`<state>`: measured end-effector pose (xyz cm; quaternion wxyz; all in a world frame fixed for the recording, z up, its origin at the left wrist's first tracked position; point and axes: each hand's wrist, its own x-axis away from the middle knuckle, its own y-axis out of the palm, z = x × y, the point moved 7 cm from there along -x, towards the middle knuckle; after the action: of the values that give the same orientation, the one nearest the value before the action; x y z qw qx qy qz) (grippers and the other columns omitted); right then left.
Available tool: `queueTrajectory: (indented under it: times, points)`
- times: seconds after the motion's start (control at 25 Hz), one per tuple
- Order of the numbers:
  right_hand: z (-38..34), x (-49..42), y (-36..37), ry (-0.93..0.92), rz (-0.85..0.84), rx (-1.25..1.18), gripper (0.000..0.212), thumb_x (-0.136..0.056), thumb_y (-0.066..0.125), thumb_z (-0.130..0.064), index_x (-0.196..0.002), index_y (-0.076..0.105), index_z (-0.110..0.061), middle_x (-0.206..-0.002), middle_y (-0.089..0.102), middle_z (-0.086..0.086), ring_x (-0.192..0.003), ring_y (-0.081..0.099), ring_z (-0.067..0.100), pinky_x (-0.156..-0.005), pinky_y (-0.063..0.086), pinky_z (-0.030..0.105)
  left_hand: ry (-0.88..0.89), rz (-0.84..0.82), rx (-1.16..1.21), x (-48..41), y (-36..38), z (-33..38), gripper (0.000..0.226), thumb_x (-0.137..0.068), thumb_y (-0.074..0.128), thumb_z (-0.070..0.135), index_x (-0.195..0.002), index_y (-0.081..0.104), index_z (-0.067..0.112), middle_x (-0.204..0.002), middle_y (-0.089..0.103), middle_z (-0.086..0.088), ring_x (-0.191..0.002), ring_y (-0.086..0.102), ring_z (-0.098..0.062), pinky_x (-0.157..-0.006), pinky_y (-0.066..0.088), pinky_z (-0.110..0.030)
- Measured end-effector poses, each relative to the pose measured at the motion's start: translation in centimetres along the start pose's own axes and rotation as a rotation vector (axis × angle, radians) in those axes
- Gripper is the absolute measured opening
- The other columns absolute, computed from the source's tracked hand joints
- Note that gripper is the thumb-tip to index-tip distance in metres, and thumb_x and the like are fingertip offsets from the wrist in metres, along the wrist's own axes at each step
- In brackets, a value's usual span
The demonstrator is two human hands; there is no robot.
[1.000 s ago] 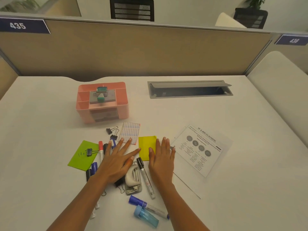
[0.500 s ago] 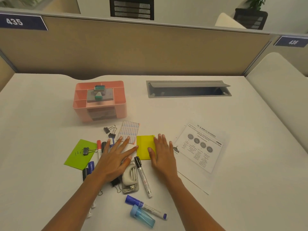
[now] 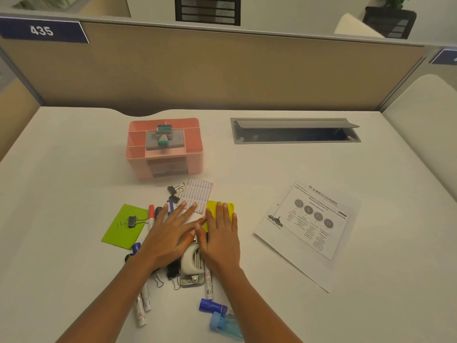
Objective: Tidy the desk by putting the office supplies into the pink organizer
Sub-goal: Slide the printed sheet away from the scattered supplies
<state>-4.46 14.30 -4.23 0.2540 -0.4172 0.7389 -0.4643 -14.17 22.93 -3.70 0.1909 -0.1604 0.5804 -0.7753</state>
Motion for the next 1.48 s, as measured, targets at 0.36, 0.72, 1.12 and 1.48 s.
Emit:
queueTrajectory:
  times: [0.36, 0.72, 1.12, 1.48]
  points:
    - [0.5, 4.6, -2.5, -0.057, -0.045, -0.043, 0.07, -0.091, -0.002, -0.063, -0.151, 0.017, -0.032, -0.158, -0.007, -0.011, -0.146, -0.015, 0.007, -0.116, -0.017, 0.04, -0.003, -0.01, 0.099, 0.8, -0.6, -1.3, 0.049, -0.09, 0.007, 0.062, -0.137, 0.018, 0.057, -0.156, 0.007, 0.012, -0.144, -0.006, -0.009, -0.115, -0.011, -0.045]
    - [1.1, 12.5, -0.8, -0.173, -0.107, 0.22, 0.077, -0.091, 0.023, -0.071, -0.149, 0.03, -0.022, -0.159, 0.02, 0.005, -0.147, 0.013, 0.028, -0.11, 0.012, 0.052, -0.042, -0.042, 0.112, -0.1, -0.3, 1.3, 0.065, -0.082, -0.002, 0.074, -0.139, 0.021, 0.053, -0.156, 0.005, 0.01, -0.144, -0.006, -0.01, -0.113, -0.013, -0.051]
    - [2.7, 5.7, -1.4, -0.052, -0.032, 0.144, 0.076, -0.094, 0.005, -0.062, -0.144, 0.041, -0.018, -0.155, 0.031, 0.007, -0.146, 0.022, 0.024, -0.118, 0.019, 0.05, -0.07, -0.008, 0.067, 1.7, 0.2, 2.4, 0.064, -0.082, 0.019, 0.063, -0.14, 0.032, 0.042, -0.157, 0.015, 0.003, -0.145, 0.009, -0.018, -0.114, -0.006, -0.051]
    - [-1.4, 3.6, 0.1, 0.155, 0.034, -0.029, 0.074, -0.093, 0.004, -0.054, -0.148, 0.032, -0.015, -0.159, 0.018, 0.012, -0.148, 0.008, 0.025, -0.12, 0.003, 0.044, -0.051, 0.019, 0.051, 2.2, 0.0, 0.6, 0.064, -0.079, 0.025, 0.054, -0.14, 0.036, 0.037, -0.155, 0.021, 0.001, -0.144, 0.014, -0.017, -0.115, -0.002, -0.053]
